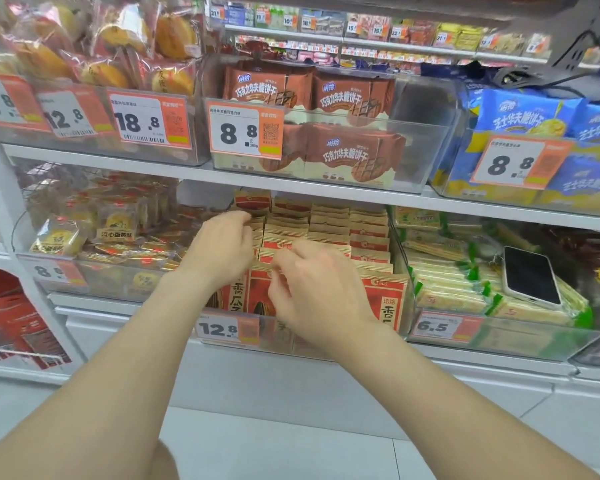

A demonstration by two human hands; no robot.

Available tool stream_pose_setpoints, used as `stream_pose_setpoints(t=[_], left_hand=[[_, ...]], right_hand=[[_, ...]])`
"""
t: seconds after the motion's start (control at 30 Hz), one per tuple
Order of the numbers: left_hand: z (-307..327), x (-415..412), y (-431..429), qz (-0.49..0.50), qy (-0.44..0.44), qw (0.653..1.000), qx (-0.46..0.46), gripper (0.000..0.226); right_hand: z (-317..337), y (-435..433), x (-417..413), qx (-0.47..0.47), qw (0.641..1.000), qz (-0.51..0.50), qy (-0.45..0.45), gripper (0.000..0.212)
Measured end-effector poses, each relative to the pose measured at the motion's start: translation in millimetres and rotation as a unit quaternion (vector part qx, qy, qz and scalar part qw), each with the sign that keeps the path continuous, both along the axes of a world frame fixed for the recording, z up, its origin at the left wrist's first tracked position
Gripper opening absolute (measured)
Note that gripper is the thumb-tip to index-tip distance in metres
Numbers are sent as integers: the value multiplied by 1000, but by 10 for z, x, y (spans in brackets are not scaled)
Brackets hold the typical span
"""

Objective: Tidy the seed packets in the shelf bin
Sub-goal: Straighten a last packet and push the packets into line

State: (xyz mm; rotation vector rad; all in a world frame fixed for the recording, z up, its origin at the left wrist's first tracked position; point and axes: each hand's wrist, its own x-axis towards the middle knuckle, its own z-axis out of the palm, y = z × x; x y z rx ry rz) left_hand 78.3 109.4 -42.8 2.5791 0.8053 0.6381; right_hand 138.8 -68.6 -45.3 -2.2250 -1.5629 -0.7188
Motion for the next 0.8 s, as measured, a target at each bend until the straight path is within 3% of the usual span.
stream_pose_setpoints(t=[0.17, 0.3, 0.43, 0.57, 0.8], left_hand=[[111, 294, 53, -8, 27, 998, -47, 30], [144, 570, 79, 10, 145, 989, -33, 37], [126, 717, 176, 39, 169, 985, -2, 42], [75, 863, 261, 34, 146, 989, 14, 64], [134, 928, 292, 33, 176, 984, -2, 52]], right_hand=[[-127, 163, 95, -21, 998, -53, 39, 41], [-106, 266, 288, -77, 981, -155, 92, 65], [-85, 290, 494, -134, 957, -210, 146, 80], [-102, 343, 534, -155, 950, -216, 161, 83], [-96, 357, 545, -157, 952, -212, 158, 81]])
